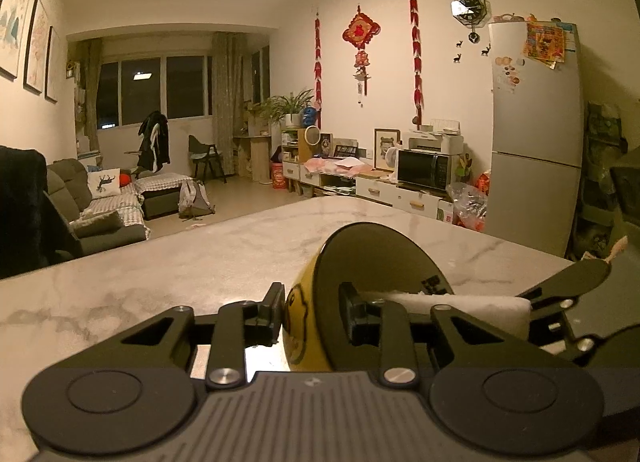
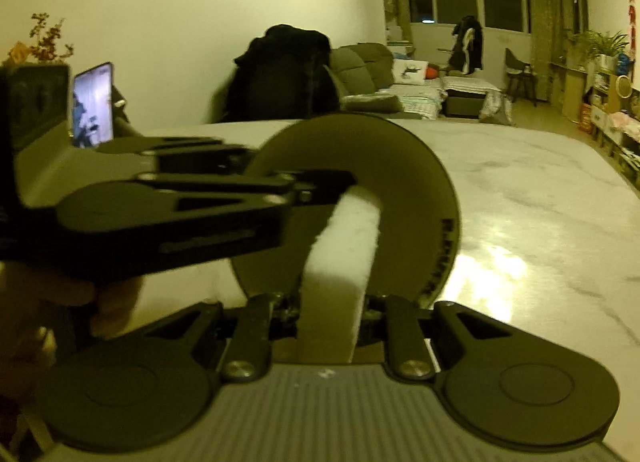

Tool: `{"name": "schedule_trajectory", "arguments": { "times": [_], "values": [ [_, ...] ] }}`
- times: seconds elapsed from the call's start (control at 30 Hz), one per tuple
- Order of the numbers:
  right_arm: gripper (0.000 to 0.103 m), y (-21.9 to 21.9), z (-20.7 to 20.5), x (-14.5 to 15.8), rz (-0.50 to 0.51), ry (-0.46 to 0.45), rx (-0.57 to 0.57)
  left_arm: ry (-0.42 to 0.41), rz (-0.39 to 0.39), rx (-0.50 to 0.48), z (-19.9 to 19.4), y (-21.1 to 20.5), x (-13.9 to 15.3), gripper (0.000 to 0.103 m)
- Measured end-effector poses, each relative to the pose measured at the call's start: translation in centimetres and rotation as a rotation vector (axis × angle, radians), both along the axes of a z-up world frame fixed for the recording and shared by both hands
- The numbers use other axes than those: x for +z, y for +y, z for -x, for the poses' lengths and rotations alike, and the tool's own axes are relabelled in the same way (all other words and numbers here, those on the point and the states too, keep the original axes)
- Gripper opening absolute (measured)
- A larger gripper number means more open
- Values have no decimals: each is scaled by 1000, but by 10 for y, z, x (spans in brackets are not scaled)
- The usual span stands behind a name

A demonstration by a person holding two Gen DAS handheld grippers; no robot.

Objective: Clean bowl
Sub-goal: 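Wipe the sponge around the bowl interior near the rim with the right tool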

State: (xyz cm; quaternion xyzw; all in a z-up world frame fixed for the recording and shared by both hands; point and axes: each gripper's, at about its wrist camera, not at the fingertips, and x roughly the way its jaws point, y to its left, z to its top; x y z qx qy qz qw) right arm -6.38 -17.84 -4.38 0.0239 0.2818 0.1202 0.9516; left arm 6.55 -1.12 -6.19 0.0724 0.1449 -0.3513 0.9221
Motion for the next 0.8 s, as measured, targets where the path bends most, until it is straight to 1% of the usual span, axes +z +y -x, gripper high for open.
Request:
{"name": "schedule_trajectory", "arguments": {
  "times": [0.1,0.27,0.4,0.47,0.57,0.67,0.8],
  "values": [
    [21,2,2,2,-9,-1,13,1,0,1,-1,1,0,29],
    [20,-5,-2,-2,-12,13,4,0,0,-8,1,1,0,29],
    [20,-13,-4,-1,29,5,-46,-11,-3,-25,3,-1,1,30],
    [20,-16,-4,1,28,4,-58,-15,-4,-27,4,-1,1,30],
    [22,-18,-4,7,25,-2,-59,-17,-4,-27,4,-1,0,30],
    [29,-18,-3,12,29,-8,-69,-22,-6,-26,4,-1,-1,30],
    [30,-17,-1,18,48,-28,-91,-25,-7,-26,4,2,-3,30]
  ]
}}
